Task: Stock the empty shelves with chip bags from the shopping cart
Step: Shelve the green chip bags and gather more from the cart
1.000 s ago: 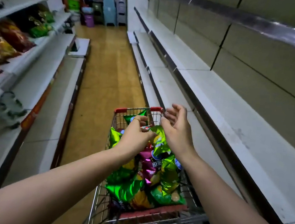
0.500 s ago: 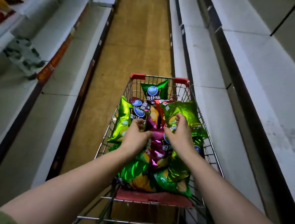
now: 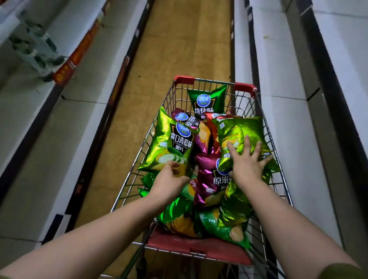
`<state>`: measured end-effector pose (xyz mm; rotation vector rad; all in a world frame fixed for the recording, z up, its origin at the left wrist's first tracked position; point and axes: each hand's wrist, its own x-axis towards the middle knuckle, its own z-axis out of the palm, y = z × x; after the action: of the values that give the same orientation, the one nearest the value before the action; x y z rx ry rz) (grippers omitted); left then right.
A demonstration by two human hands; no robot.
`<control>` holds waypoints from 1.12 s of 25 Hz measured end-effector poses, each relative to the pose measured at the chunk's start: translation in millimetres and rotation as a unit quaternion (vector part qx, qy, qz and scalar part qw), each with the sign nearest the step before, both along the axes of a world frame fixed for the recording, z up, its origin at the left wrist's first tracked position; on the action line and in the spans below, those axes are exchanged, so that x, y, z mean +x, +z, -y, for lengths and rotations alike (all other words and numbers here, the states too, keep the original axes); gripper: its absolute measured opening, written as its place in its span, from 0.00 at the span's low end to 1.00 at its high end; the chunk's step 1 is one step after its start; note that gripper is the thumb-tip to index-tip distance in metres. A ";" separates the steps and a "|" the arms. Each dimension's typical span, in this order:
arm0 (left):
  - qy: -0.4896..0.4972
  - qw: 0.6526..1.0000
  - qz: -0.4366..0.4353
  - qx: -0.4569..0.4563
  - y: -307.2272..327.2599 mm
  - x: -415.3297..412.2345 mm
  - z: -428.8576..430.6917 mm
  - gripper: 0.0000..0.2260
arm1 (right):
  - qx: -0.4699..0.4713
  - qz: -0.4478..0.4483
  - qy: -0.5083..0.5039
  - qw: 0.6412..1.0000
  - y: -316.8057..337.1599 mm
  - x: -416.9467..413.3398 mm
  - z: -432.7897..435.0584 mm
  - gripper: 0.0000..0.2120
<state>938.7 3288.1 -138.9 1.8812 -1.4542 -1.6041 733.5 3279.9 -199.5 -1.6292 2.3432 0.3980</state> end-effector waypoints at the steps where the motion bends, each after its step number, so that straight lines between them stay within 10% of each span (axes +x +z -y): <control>1: -0.005 1.000 0.006 0.003 -2.4 1.6 0.9 0.21 | -0.003 -0.018 0.007 1.000 -2.8 0.7 2.0 0.41; 11: -0.047 0.998 0.012 -0.030 10.0 10.7 3.5 0.22 | -0.183 0.157 -0.037 0.970 65.2 -3.8 -17.7 0.29; 17: -0.134 0.979 0.034 -0.152 40.9 20.7 5.5 0.32 | -0.367 0.493 -0.221 0.757 130.0 -14.1 -55.8 0.12; 24: -0.385 0.884 0.073 -0.254 88.0 24.2 -4.6 0.54 | -0.069 0.598 -0.076 0.795 160.4 -8.4 -109.0 0.09; 28: -0.498 0.865 0.003 -0.067 95.1 25.9 -9.9 0.55 | -0.018 0.624 -0.074 0.778 177.4 -3.9 -114.3 0.15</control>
<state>964.5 3297.9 -43.8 1.0342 -2.7004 -1.7378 729.6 3394.1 -22.1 -1.0742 1.3653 -0.6194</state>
